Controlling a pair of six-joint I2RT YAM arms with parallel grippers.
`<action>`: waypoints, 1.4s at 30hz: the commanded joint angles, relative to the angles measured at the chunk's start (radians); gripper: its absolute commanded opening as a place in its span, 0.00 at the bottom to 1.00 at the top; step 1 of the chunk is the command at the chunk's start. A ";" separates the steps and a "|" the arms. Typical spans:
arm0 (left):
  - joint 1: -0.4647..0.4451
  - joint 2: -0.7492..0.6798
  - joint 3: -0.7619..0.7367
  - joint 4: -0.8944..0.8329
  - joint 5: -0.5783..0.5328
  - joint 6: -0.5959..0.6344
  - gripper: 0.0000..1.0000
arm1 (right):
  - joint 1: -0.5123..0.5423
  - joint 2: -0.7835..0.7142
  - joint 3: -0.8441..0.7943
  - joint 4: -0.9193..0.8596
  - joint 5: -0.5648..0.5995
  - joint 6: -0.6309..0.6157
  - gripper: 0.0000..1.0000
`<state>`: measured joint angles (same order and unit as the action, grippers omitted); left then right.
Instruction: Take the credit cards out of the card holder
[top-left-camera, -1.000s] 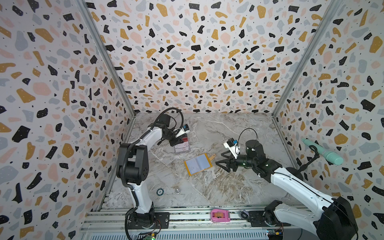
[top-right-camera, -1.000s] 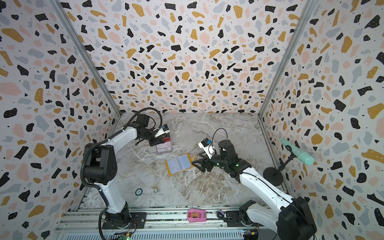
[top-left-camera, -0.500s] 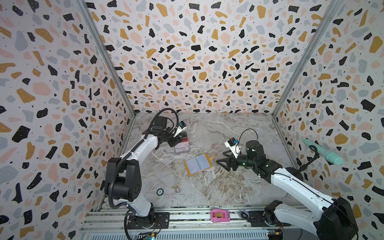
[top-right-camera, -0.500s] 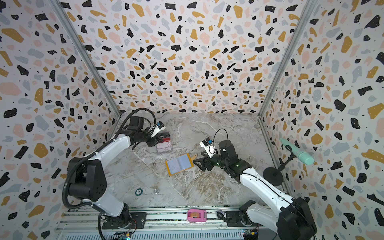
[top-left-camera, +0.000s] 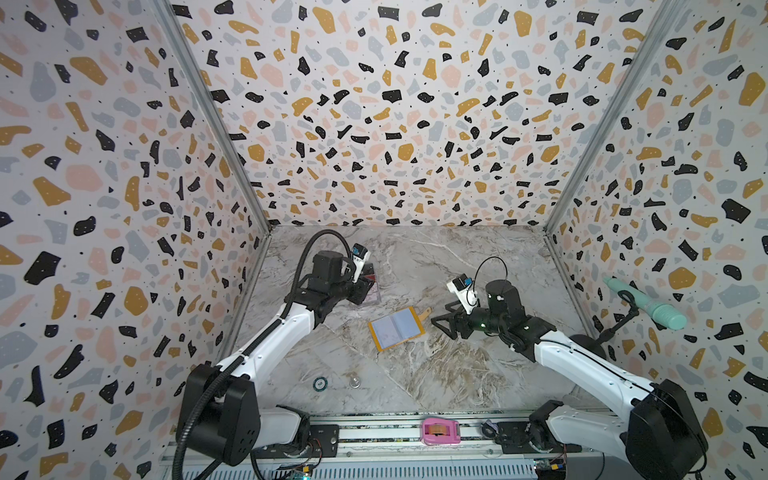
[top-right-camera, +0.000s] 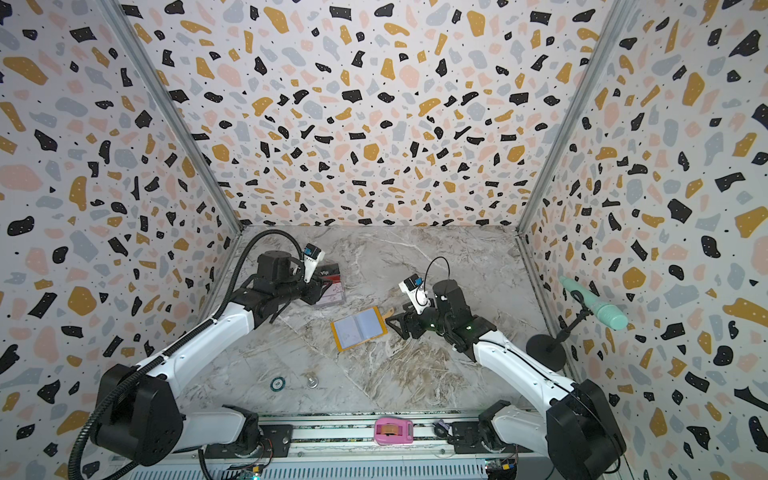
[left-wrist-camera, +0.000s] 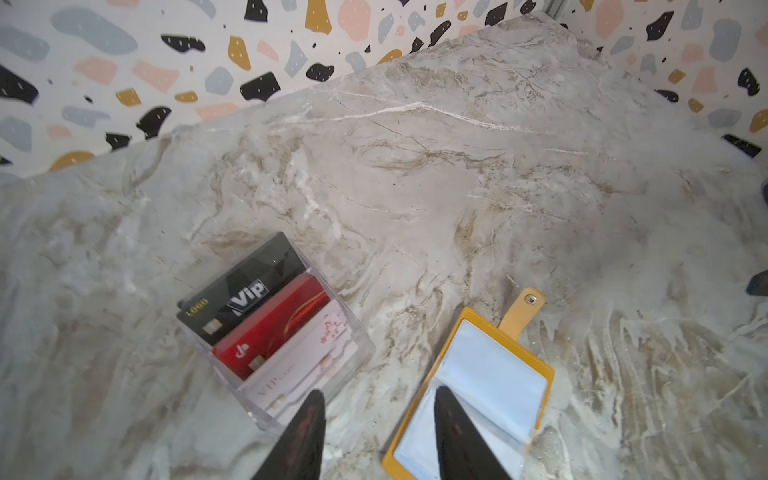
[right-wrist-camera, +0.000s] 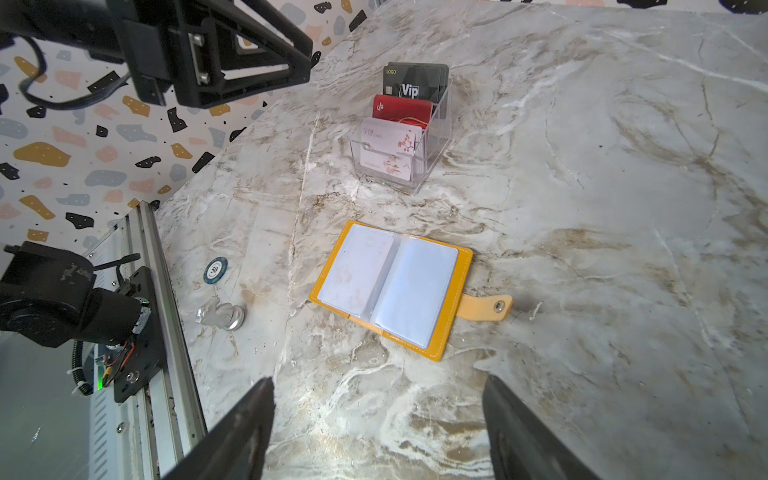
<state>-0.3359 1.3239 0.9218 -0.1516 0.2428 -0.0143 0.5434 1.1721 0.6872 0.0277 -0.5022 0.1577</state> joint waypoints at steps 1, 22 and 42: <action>-0.009 -0.008 -0.046 0.009 -0.056 -0.247 0.42 | 0.003 0.011 0.027 0.021 0.016 0.018 0.79; -0.168 -0.023 -0.328 0.147 -0.097 -0.484 0.00 | 0.097 0.150 0.092 0.016 0.105 0.023 0.79; -0.227 0.056 -0.489 0.347 -0.072 -0.580 0.00 | 0.229 0.323 0.168 0.038 0.273 0.085 0.79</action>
<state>-0.5579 1.3750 0.4454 0.1368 0.1745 -0.5819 0.7479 1.4895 0.8131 0.0498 -0.2745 0.2310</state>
